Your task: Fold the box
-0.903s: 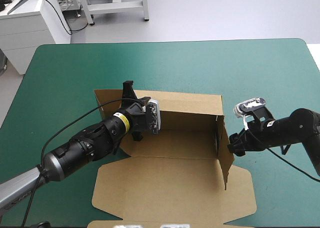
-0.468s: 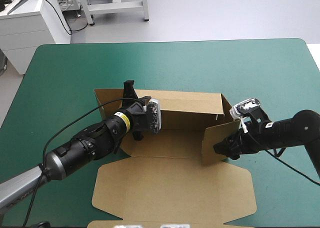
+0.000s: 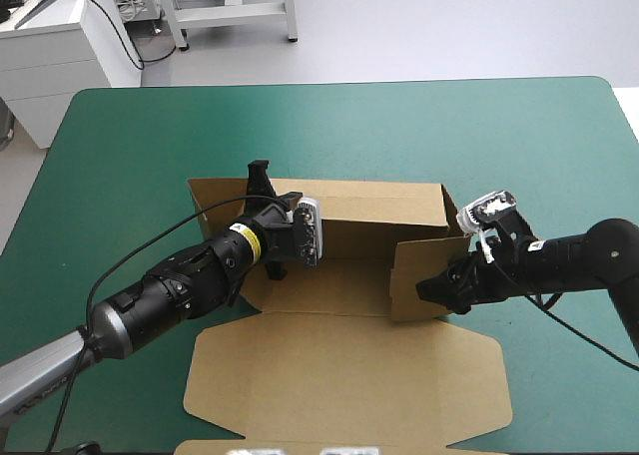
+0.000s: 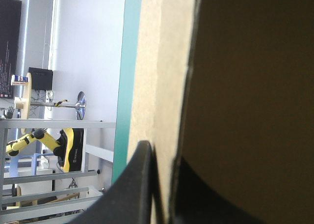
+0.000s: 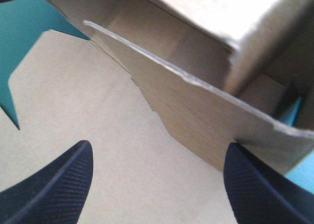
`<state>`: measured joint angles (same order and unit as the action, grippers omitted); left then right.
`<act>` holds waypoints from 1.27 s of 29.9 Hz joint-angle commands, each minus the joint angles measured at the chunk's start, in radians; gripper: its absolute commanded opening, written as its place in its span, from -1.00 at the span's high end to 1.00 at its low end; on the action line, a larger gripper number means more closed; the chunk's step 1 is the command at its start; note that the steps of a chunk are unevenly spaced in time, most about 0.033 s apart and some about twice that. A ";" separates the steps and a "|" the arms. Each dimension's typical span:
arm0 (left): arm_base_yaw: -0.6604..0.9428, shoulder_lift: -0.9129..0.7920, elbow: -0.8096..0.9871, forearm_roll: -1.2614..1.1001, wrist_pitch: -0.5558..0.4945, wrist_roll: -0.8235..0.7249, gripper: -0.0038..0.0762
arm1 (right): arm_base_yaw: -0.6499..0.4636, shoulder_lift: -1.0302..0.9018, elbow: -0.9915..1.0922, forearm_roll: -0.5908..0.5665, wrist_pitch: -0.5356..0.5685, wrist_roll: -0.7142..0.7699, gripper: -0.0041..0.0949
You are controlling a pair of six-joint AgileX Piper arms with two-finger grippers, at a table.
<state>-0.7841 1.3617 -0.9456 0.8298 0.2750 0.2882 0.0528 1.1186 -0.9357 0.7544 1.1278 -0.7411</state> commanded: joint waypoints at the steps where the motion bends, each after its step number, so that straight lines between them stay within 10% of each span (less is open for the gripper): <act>1: -0.013 0.006 0.007 -0.080 0.031 -0.022 0.92 | -0.003 -0.018 -0.024 0.173 0.012 -0.082 -0.45; 22: -0.013 0.006 0.007 -0.080 0.033 -0.022 0.92 | -0.003 -0.018 -0.309 0.422 0.111 -0.146 -0.44; 31: -0.013 0.006 0.007 -0.078 0.033 -0.022 0.92 | -0.003 -0.018 -0.663 0.278 -0.122 -0.032 -0.40; 38: -0.013 0.006 0.007 -0.078 0.033 -0.022 0.92 | -0.003 -0.018 -0.750 -0.065 -0.337 0.230 -0.39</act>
<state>-0.7841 1.3617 -0.9456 0.8298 0.2768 0.2882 0.0528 1.1136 -1.6503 0.7912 0.9166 -0.6011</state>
